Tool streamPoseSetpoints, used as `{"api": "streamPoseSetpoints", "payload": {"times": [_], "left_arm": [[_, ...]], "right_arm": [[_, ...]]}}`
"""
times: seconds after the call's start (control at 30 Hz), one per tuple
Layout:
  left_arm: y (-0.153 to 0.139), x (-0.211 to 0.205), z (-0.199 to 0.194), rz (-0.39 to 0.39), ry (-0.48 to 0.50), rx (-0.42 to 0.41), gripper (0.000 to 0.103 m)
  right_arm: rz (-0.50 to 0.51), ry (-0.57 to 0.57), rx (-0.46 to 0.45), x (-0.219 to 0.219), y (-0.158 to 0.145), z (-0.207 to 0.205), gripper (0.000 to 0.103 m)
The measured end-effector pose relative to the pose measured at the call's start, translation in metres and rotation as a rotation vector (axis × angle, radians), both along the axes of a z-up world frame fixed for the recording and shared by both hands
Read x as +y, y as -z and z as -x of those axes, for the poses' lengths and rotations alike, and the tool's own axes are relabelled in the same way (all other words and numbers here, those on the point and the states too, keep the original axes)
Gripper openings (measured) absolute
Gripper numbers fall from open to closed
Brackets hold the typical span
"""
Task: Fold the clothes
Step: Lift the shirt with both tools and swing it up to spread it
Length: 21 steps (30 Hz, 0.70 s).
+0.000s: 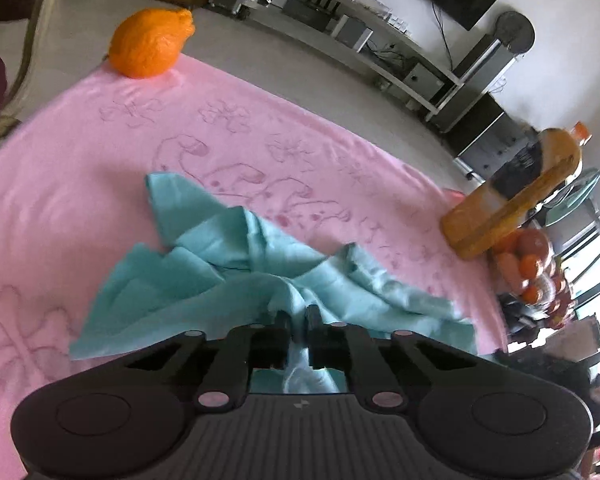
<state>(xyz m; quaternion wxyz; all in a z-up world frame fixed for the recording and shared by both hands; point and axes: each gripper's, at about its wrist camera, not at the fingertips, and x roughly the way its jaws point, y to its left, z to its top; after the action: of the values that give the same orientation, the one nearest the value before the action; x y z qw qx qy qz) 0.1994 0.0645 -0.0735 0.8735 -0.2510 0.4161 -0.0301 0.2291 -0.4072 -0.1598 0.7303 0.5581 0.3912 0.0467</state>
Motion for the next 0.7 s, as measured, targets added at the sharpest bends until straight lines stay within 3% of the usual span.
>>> {"api": "streamPoseSetpoints", "payload": {"times": [0.03,0.1,0.3,0.37,0.4,0.5,0.7], "left_arm": [[0.003,-0.001,0.0,0.002,0.0,0.009,0.027],[0.013,0.0,0.003,0.021,-0.005,0.029,0.035],[0.028,0.003,0.005,0.059,-0.01,0.061,0.037],[0.032,0.005,0.005,0.069,-0.011,0.069,0.029],[0.032,0.006,0.007,0.075,-0.013,0.067,0.02],[0.026,0.011,0.021,0.094,-0.024,0.035,0.005],[0.013,0.02,0.046,0.114,-0.063,-0.013,0.001]], "right_arm": [[-0.004,-0.004,0.003,0.0,0.0,0.0,0.005],[-0.009,-0.008,0.01,0.001,0.002,0.0,0.005],[-0.015,-0.012,0.011,0.001,0.003,0.0,0.005],[-0.013,-0.014,0.008,0.001,0.003,0.001,0.006],[-0.013,-0.014,0.005,0.001,0.003,0.001,0.005],[-0.023,-0.009,-0.01,0.001,0.003,0.002,0.006],[-0.058,0.002,-0.055,0.002,0.001,0.011,0.006]]}}
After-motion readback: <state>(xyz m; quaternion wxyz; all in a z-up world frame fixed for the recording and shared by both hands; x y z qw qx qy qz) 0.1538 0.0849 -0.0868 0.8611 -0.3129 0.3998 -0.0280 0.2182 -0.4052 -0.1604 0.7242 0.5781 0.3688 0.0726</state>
